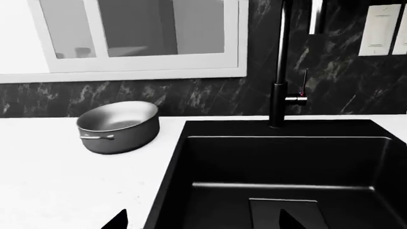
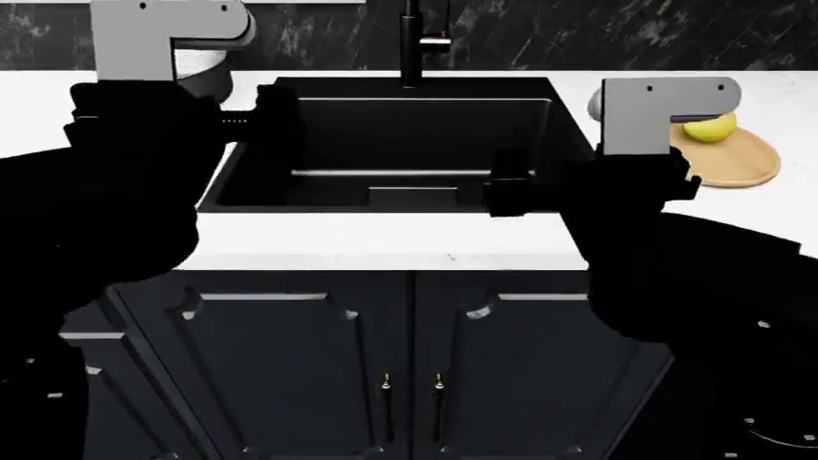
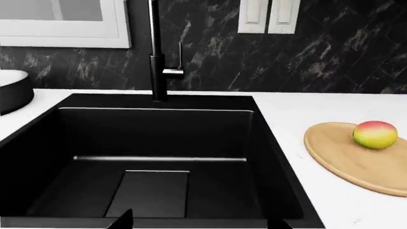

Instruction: Pick the mango from the counter and place it in the sink. Then turn on the sink faucet.

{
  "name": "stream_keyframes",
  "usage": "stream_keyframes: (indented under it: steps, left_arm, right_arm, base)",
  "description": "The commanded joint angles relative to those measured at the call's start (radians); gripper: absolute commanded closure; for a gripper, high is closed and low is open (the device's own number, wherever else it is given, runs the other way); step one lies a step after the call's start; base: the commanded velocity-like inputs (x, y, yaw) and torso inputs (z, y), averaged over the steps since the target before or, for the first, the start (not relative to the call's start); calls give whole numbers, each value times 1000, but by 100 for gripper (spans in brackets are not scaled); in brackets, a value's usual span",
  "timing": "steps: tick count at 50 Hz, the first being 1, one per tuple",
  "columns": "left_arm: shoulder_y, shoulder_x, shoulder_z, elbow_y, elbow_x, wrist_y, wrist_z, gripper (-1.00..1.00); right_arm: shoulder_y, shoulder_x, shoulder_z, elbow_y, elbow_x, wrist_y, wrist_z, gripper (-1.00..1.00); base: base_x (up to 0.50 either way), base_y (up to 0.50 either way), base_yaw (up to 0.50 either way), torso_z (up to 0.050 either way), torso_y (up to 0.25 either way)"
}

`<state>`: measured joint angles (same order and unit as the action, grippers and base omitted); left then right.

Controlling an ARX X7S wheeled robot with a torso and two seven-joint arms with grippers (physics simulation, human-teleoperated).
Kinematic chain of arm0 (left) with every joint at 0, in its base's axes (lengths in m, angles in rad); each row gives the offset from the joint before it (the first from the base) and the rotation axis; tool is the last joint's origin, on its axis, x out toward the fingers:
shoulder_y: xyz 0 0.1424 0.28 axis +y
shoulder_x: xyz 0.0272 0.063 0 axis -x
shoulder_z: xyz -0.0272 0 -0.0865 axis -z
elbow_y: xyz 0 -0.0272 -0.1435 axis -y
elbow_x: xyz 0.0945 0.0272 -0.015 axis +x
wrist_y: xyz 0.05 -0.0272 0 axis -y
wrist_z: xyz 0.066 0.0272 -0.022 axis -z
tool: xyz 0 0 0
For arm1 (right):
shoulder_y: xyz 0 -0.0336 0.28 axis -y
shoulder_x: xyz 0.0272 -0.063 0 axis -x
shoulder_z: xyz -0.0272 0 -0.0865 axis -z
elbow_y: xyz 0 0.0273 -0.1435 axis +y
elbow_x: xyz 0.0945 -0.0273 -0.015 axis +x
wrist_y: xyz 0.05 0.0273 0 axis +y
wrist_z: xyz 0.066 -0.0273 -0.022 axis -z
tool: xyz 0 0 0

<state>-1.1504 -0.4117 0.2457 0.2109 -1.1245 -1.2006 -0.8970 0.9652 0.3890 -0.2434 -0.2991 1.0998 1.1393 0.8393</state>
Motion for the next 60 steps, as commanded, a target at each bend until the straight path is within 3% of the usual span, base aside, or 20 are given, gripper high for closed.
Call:
stream_keyframes:
  steps: [1,4,15,27,35,48,60]
  left_arm:
    - [-70,9,99,-180,170,121,101,-100]
    - [-105,17,131,-225,195,105,102,-100]
    - [-106,-129,-70,-175,122,45,-27,-100]
    - [-124,-192,-155,-136,80,-6,-103,-100]
    - [-128,-200,-161,-127,71,-22,-122,-100]
    - [-108,-205,-154,-141,84,3,-106,-100]
    - [-104,-212,-163,-140,75,0,-111,-100]
  right_arm:
    - [94,-23,-91,235,-161,-125,-122,-100]
    - [125,-59,-139,311,-228,-169,-138,-100]
    - [128,-58,-133,351,-235,-201,-161,-100]
    - [146,-67,-154,395,-258,-219,-175,-100]
    - [162,-79,-162,388,-254,-215,-178,-100]
    - [171,-93,-193,417,-275,-245,-213,-100]
    - [157,-99,-178,421,-290,-244,-138,-100]
  base:
    - [0,0,0,0,0]
    - [0,0,0,0,0]
    - [0,0,0,0,0]
    - [0,0,0,0,0]
    - [0,0,0,0,0]
    - [474,245,0,0,0]
    - [182,134,0,0,0]
